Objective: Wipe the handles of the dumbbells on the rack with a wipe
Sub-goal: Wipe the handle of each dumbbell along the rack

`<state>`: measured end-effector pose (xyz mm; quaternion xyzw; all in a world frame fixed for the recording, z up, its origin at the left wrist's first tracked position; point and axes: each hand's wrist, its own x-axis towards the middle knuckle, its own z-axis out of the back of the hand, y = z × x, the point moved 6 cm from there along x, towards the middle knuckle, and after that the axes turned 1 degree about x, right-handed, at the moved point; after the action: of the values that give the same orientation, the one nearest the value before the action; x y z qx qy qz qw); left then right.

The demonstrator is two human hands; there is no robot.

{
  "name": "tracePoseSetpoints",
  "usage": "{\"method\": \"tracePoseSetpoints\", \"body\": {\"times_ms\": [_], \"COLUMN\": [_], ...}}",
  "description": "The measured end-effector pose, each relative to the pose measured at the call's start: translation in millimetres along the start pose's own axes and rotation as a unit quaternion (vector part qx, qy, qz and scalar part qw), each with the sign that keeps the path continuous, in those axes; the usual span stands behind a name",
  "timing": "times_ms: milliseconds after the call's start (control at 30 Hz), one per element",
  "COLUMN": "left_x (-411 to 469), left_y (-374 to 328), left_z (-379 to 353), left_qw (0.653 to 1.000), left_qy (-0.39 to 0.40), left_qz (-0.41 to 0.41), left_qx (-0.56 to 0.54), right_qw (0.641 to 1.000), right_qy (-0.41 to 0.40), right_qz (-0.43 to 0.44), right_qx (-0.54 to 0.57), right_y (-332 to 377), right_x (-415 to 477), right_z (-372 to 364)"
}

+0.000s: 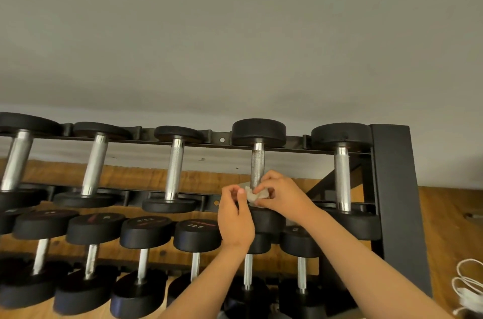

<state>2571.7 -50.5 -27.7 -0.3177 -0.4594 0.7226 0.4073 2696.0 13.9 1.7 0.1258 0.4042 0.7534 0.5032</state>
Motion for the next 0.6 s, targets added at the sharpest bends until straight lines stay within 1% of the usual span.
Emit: {"method": "tracePoseSetpoints", "body": {"times_ms": [100, 200, 233, 267, 333, 367, 400, 533, 600], "left_x": [-1, -1, 0, 1, 1, 0, 0, 1, 1], "left_y": [1, 5, 5, 5, 6, 7, 8, 6, 5], "left_z": [1, 2, 2, 2, 0, 0, 0, 0, -1], "left_qw": [1.0, 0.999, 0.999, 0.999, 0.999, 0.998, 0.998, 0.998, 0.998], "left_qy": [-0.011, -0.017, -0.019, -0.019, -0.017, -0.016, -0.014, -0.016, -0.015], "left_qz": [0.014, 0.034, 0.038, 0.042, 0.049, 0.053, 0.057, 0.056, 0.054], "left_qx": [-0.004, 0.002, 0.006, 0.01, 0.012, 0.01, 0.009, 0.02, 0.024], "right_qw": [0.995, 0.992, 0.993, 0.995, 0.997, 0.997, 0.996, 0.995, 0.997], "right_qy": [0.053, 0.071, 0.055, 0.023, -0.043, -0.059, -0.059, -0.001, -0.026], "right_qz": [0.049, 0.081, 0.085, 0.083, 0.063, 0.059, 0.062, 0.103, 0.078], "right_qx": [-0.067, -0.066, -0.056, -0.044, -0.014, -0.007, -0.009, -0.011, 0.007], "right_y": [8, 5, 5, 5, 5, 5, 4, -5, -4], "right_x": [4, 7, 11, 17, 25, 25, 20, 6, 18], "right_z": [-5, -3, 2, 8, 17, 16, 12, 0, 8]}}
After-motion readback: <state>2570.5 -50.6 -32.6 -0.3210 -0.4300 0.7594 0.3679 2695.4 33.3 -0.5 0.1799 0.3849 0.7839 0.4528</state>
